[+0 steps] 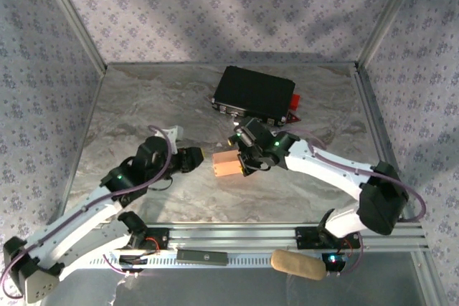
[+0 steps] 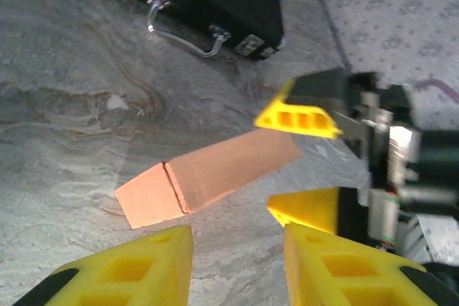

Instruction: Fold the paper box

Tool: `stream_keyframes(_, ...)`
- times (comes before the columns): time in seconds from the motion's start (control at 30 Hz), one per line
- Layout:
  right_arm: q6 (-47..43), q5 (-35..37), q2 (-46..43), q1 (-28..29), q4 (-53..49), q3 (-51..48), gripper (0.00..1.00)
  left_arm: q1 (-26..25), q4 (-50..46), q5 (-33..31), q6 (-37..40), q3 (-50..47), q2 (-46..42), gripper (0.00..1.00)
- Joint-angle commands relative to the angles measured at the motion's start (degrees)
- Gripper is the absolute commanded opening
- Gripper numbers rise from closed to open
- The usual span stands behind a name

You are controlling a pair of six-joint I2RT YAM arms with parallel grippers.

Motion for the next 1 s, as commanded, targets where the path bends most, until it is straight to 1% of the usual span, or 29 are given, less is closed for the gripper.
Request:
stream_keyframes(0.0,7.1,-2.1,3.0,0.5,-4.0,0.7,0.84,-2.6,-1.7,1.6,9.2,-1.1,-7.5,0.37)
stream_keyframes(0.07,8.5,-1.9,4.3,0.3,-2.0,0.6,0.84,-5.0,-1.6,1.7,13.8,-2.1,-12.8,0.37)
stream_keyframes(0.13,8.5,-1.7,5.7,-0.1,-1.2,1.7,0.84,-6.7,-2.2,1.0,16.8,-3.0,-17.3,0.37)
stream_keyframes(0.23,7.5,-2.4,7.7,-0.6,-0.6,3.3,0.83,-7.0,-5.0,0.2,17.8,-3.0,-21.6,0.37)
stream_keyframes(0.3,7.5,-3.0,8.6,-0.7,-0.3,3.2,0.82,-7.0,-6.6,-0.2,17.8,-2.8,-22.9,0.36)
stream_keyframes(0.37,7.9,-4.1,9.8,-0.6,0.9,2.4,0.79,-7.0,-7.3,-0.7,17.3,-2.9,-23.3,0.35)
stream_keyframes(0.43,7.8,-4.8,10.7,-0.6,3.7,1.3,0.72,-7.0,-7.4,-0.7,17.0,-2.8,-22.9,0.35)
stream_keyframes(0.5,7.5,-5.3,11.3,-0.6,5.8,0.1,0.69,-7.0,-7.3,-0.5,16.9,-2.5,-22.2,0.34)
stream_keyframes(0.57,5.0,-4.6,11.0,-0.7,7.8,-0.6,0.65,-7.0,-6.9,-0.2,17.0,-2.0,-21.3,0.33)
stream_keyframes(0.63,1.8,-3.5,10.2,-0.8,8.3,-1.0,0.63,-7.0,-6.4,0.5,17.3,-1.7,-20.3,0.33)
stream_keyframes(0.73,-5.6,-2.1,8.2,-1.1,11.4,-3.0,0.61,-7.0,-4.9,1.3,17.5,-1.5,-19.0,0.33)
stream_keyframes(0.8,-9.5,-1.8,6.2,-1.5,17.1,-6.5,0.58,-7.1,-4.2,1.5,17.6,-1.3,-18.2,0.32)
stream_keyframes(0.9,-13.3,-1.0,2.9,-1.7,28.3,-14.2,0.54,-7.2,-3.5,1.8,17.6,-1.0,-17.0,0.32)
stream_keyframes(0.97,-16.1,0.1,0.5,-1.5,37.2,-19.8,0.54,-7.2,-2.9,1.9,17.7,-0.9,-16.5,0.32)
